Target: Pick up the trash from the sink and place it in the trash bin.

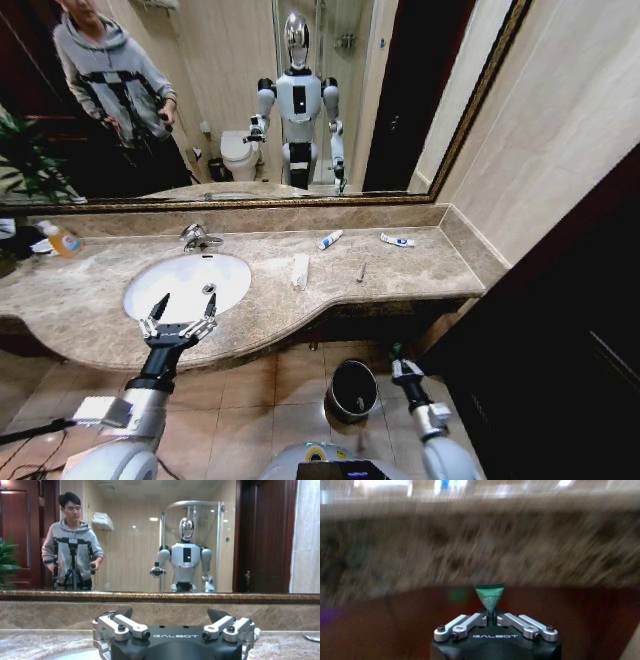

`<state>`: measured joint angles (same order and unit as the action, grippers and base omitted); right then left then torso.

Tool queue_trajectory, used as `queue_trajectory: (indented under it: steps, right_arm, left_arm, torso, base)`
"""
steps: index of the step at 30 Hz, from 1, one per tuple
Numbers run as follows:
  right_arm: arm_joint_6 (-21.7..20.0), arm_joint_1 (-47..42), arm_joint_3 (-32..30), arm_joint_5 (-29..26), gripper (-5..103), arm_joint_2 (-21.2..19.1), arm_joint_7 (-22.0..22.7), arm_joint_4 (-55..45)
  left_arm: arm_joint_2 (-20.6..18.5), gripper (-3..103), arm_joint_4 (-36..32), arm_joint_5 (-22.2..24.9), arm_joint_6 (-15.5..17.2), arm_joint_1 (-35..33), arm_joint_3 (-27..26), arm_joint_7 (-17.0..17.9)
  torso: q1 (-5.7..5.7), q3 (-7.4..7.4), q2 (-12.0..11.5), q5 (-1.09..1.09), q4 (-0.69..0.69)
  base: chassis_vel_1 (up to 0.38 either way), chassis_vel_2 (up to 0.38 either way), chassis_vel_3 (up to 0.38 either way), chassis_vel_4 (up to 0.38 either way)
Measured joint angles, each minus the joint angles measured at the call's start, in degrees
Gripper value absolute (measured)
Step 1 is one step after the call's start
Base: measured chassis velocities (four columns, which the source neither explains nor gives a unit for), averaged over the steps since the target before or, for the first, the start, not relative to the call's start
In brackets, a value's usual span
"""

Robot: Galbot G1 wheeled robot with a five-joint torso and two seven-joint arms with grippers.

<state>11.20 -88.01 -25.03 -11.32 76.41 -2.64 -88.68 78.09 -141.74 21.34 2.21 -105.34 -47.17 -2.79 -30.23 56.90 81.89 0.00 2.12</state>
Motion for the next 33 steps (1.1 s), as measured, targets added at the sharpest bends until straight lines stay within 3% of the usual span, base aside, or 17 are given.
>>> queue_trajectory:
  steps: [4,8,11,13,16,19,22,29,33]
  right_arm:
    - [-3.53,5.78,3.74,5.8,5,0.69,-1.55,9.36]
    - [-4.09,9.93,4.95,10.6,5,1.86,-2.14,15.93]
    - [-3.56,15.13,6.12,16.27,5,3.19,-3.63,24.72]
    - [-3.35,15.86,6.26,16.9,5,3.39,-3.92,26.12]
    - [-0.27,19.88,5.43,23.36,5,4.93,-4.54,34.26]
    - [0.94,21.52,4.63,26.21,3,5.46,-4.65,37.8]
    - [1.44,22.36,4.07,27.32,7,5.66,-4.98,39.59]
    - [2.72,22.98,3.1,28.49,39,5.47,-4.22,40.69]
    - [2.79,22.49,2.98,28.05,50,5.32,-3.67,39.75]
  left_arm:
    - [0.0,100,0.0,0.0,0.0,0.0,0.0,-0.01]
    - [0.0,100,0.0,0.0,0.0,0.0,0.0,0.0]
    - [0.0,100,0.0,0.0,0.0,0.0,0.0,-0.01]
    - [0.0,100,0.0,0.0,0.0,0.0,0.0,-0.01]
    - [0.0,100,0.0,0.0,0.0,0.0,0.0,-0.01]
    - [0.0,100,0.0,0.0,0.0,0.0,0.0,-0.01]
    - [0.0,100,0.0,0.0,0.0,0.0,0.0,-0.01]
    - [0.0,100,0.0,0.0,0.0,0.0,0.0,-0.01]
    - [0.0,100,0.0,0.0,0.0,0.0,0.0,-0.01]
  torso:
    - [0.0,0.0,0.0,0.0,-0.01]
    - [0.0,0.01,-0.01,-0.01,-0.01]
    - [0.0,0.01,-0.01,-0.01,0.0]
    - [0.0,0.01,-0.01,-0.01,-0.01]
    - [0.0,0.01,-0.01,0.0,-0.01]
    - [0.0,0.01,-0.01,-0.01,-0.01]
    - [0.0,0.01,-0.01,0.0,-0.01]
    - [0.0,0.01,-0.01,-0.01,-0.01]
    - [0.0,0.0,-0.01,0.0,-0.01]
  base:
    - [0.0,0.0,0.0,0.0]
    - [0.0,0.0,0.0,0.0]
    - [0.0,0.0,0.0,0.0]
    - [0.0,0.0,0.0,0.0]
    - [0.0,0.0,0.0,0.0]
    - [0.0,0.0,0.0,0.0]
    - [0.0,0.0,0.0,0.0]
    - [0.0,0.0,0.0,0.0]
    - [0.0,0.0,0.0,0.0]
